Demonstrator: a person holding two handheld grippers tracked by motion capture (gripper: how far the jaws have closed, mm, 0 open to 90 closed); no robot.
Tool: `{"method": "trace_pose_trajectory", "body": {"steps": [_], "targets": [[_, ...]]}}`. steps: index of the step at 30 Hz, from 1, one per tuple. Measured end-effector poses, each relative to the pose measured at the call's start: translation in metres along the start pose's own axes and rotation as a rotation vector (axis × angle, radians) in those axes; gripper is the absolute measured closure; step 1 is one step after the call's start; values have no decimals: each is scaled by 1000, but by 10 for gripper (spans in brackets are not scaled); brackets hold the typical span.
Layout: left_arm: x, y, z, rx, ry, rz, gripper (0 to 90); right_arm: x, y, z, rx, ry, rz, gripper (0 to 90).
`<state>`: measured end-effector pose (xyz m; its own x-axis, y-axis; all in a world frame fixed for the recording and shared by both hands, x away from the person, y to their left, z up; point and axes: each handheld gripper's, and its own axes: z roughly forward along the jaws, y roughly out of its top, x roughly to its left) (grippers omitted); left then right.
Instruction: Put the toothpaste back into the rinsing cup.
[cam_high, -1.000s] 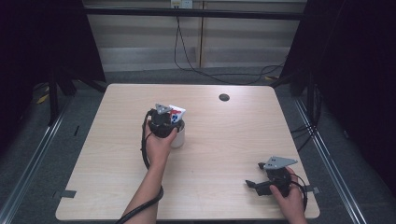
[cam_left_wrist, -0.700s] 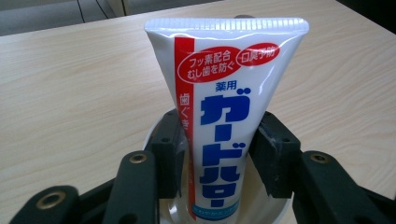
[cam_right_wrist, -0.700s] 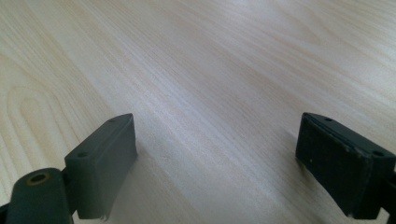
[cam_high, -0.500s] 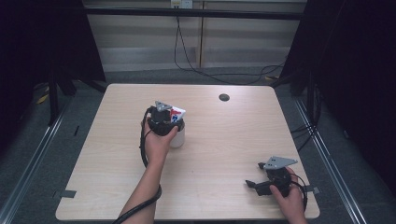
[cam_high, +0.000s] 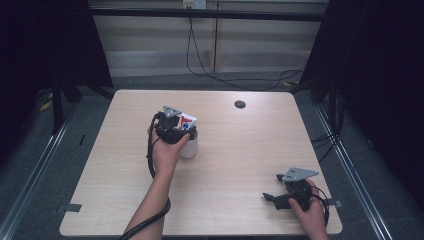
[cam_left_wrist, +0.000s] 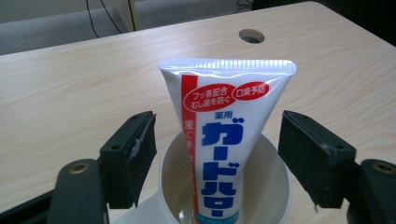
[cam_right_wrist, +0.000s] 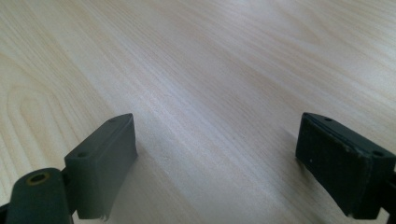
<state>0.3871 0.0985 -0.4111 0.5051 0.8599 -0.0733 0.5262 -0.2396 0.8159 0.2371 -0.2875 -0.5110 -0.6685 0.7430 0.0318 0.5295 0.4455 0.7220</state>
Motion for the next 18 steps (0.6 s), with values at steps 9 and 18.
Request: {"method": "trace_pose_trajectory", "body": {"steps": [9,18], "targets": [[2,-1,-3,-18,-40,-36,191,0,0,0,0,1,1,117],[1,0,-5,-5,-106,-63,149,0,0,0,0,2,1,117]]}}
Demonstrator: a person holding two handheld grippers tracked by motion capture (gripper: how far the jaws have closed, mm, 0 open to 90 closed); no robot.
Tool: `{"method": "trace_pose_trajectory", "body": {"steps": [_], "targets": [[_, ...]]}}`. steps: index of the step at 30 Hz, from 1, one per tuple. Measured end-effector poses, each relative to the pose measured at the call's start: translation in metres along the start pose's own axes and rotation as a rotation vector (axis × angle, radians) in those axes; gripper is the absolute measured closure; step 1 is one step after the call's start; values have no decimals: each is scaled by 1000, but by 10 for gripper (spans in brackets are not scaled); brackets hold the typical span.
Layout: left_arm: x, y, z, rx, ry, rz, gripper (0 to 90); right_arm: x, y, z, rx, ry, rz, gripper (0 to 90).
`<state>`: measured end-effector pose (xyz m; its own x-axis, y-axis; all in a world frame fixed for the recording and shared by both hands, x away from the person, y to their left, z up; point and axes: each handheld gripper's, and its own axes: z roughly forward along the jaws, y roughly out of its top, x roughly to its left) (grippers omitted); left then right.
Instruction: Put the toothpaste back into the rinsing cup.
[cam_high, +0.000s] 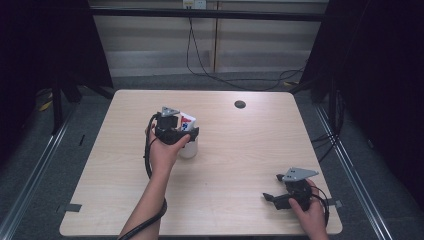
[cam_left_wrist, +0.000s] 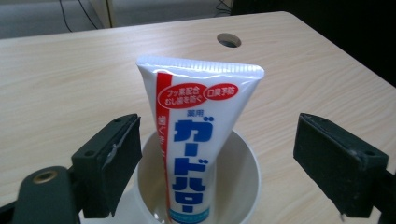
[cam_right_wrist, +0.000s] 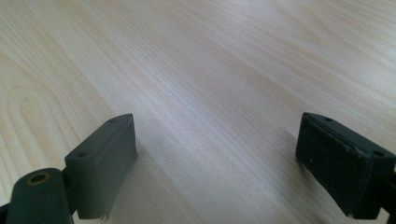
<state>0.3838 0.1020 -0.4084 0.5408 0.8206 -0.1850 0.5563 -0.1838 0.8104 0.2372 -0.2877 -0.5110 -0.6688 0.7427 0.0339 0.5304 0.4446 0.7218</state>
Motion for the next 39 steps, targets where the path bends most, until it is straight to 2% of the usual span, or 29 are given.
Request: {"method": "trace_pose_trajectory", "body": {"steps": [4,10,18,20,23,39], "targets": [[0,-1,-2,12,-13,11,126,0,0,0,0,0,0,117],[2,-3,-8,0,-27,4,123,0,0,0,1,0,-1,117],[3,-8,-15,4,-78,10,132,0,0,0,1,0,-1,117],[2,-7,-17,2,-78,27,135,0,0,0,1,0,-1,117],[1,-8,-18,-4,-90,19,136,0,0,0,1,1,-1,115],[-5,-19,-22,23,-127,45,150,0,1,1,5,6,-11,100]]}}
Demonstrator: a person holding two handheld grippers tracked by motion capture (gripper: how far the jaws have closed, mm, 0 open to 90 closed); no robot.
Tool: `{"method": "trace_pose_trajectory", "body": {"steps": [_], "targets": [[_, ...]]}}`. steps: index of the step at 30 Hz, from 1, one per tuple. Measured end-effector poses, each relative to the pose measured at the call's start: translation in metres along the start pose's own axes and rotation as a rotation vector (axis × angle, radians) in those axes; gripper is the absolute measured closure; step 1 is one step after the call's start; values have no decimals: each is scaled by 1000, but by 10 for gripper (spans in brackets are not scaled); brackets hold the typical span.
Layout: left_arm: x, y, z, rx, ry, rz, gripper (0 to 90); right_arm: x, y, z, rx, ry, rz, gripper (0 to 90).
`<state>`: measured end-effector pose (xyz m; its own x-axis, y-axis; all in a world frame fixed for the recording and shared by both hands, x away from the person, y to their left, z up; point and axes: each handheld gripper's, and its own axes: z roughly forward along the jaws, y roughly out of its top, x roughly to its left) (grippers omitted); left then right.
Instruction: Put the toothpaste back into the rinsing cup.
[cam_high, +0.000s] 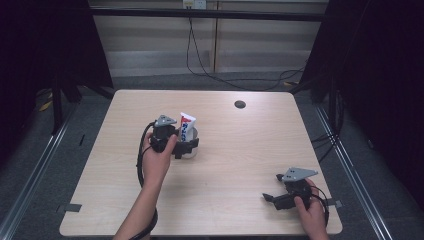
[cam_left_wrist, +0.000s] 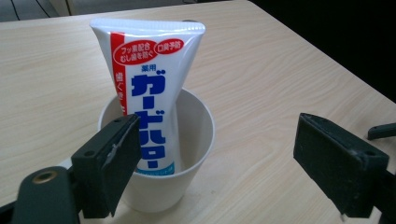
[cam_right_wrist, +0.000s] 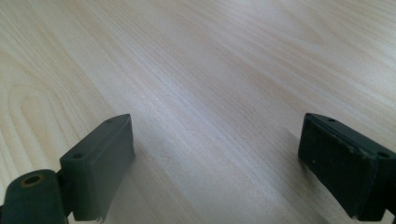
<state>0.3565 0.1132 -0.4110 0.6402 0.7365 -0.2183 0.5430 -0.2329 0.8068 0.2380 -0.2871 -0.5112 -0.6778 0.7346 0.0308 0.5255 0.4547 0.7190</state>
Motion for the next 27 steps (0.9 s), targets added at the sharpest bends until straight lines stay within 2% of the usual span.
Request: {"method": "trace_pose_trajectory", "body": {"steps": [13,19,27], "targets": [[-2,-14,-1,7,-10,-3,151,0,0,0,0,2,3,100],[-1,-20,-5,17,-2,10,152,0,0,0,0,2,2,100],[0,-28,-12,18,-13,14,152,0,0,0,0,1,1,100]]}}
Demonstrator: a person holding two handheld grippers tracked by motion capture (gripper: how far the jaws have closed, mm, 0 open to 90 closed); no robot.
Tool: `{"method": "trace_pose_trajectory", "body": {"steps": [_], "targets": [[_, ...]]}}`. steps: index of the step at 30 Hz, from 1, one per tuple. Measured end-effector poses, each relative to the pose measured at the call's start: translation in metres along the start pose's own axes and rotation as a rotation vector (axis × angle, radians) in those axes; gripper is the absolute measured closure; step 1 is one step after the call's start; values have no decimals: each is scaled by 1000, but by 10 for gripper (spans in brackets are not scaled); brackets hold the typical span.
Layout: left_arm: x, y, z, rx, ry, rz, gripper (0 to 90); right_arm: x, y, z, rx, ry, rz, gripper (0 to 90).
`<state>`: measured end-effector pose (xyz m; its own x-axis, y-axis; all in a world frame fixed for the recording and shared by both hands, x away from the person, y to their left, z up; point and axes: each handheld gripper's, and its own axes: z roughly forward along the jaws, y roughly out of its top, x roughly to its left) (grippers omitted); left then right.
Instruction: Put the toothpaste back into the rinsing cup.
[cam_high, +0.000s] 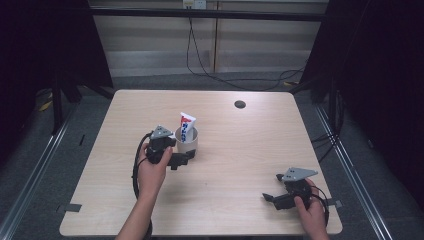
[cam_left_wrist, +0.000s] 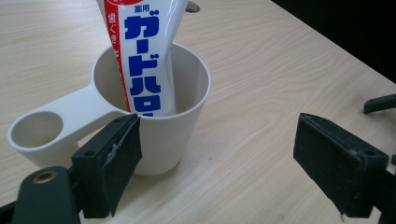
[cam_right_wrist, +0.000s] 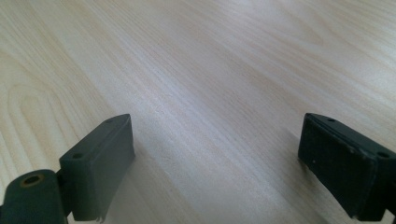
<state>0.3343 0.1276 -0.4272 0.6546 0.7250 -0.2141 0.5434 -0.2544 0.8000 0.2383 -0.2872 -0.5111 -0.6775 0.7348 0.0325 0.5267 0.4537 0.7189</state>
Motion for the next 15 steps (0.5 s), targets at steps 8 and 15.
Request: {"method": "trace_pose_trajectory", "body": {"steps": [8,15], "targets": [[3,-7,-12,-17,10,-5,152,0,0,0,-1,1,1,100],[6,-15,-13,-3,11,-13,152,0,0,0,0,0,0,99]]}}
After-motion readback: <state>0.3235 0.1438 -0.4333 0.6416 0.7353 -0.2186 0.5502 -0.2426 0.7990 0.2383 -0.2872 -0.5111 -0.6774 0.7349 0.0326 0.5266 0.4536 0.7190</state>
